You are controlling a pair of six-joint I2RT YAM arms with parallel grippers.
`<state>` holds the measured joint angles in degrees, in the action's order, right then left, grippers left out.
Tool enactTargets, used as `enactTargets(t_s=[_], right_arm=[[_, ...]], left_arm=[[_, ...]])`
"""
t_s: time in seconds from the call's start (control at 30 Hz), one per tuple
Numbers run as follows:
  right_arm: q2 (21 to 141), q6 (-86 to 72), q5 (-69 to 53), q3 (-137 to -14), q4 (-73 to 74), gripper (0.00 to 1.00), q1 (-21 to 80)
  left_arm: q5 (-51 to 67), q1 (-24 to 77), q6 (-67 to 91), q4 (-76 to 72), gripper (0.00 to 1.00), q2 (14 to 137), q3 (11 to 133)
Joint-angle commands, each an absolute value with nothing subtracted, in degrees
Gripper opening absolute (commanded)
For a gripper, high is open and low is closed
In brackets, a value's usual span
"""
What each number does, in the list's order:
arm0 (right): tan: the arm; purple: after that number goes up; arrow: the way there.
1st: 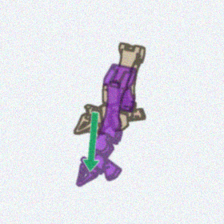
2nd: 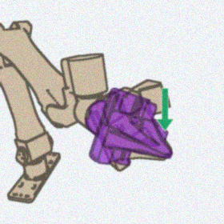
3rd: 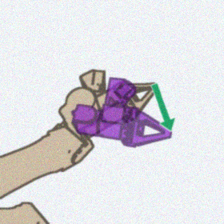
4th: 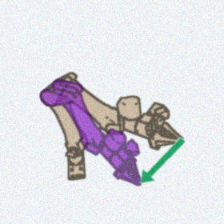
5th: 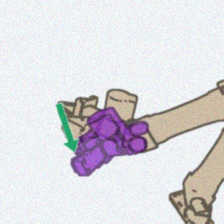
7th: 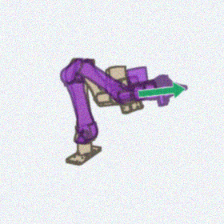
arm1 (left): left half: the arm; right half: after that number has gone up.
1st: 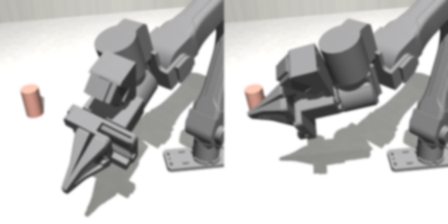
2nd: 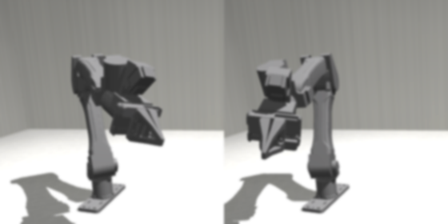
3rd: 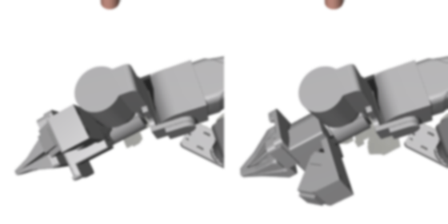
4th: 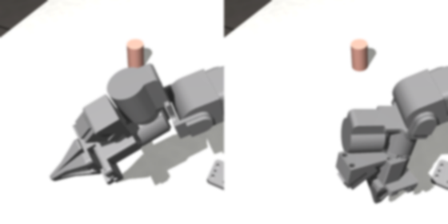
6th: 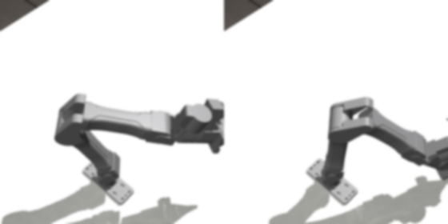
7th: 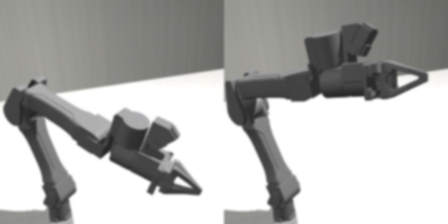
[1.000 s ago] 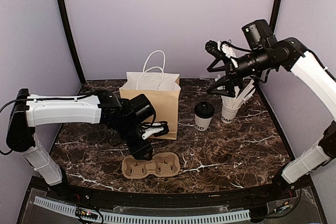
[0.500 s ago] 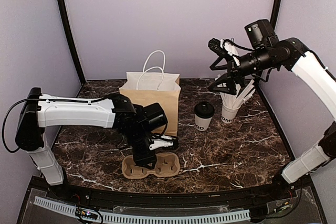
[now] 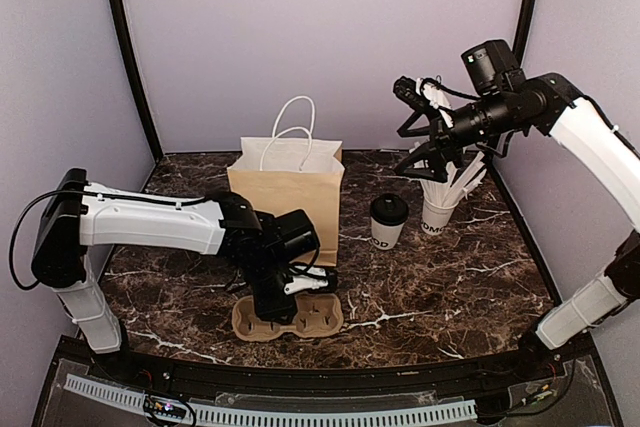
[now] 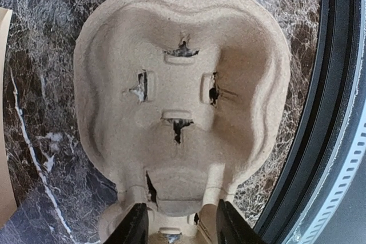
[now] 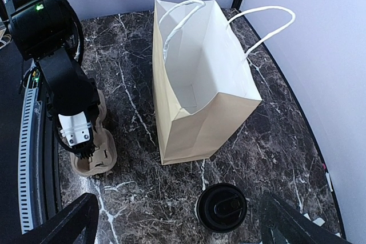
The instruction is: Pack the takeout coffee
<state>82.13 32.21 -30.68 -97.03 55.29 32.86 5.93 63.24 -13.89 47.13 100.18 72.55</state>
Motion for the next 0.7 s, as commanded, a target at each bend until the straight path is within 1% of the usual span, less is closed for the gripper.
enactTargets(t_s=[0.0,0.47,0.67], right_arm=[[82.7,31.3,-31.7,-96.8,53.3,0.99,32.3],[83.0,31.1,-30.2,-97.3,52.9,0.99,31.8],[84.0,30.8,-29.5,-99.2,52.7,0.99,31.5]], left_arm=[[5.3,63.8,-14.7,44.3,0.43,100.6,71.1],[1.9,64.7,-17.7,43.0,0.39,101.5,68.4],[1.4,64.8,-17.8,43.2,0.30,101.0,68.9]])
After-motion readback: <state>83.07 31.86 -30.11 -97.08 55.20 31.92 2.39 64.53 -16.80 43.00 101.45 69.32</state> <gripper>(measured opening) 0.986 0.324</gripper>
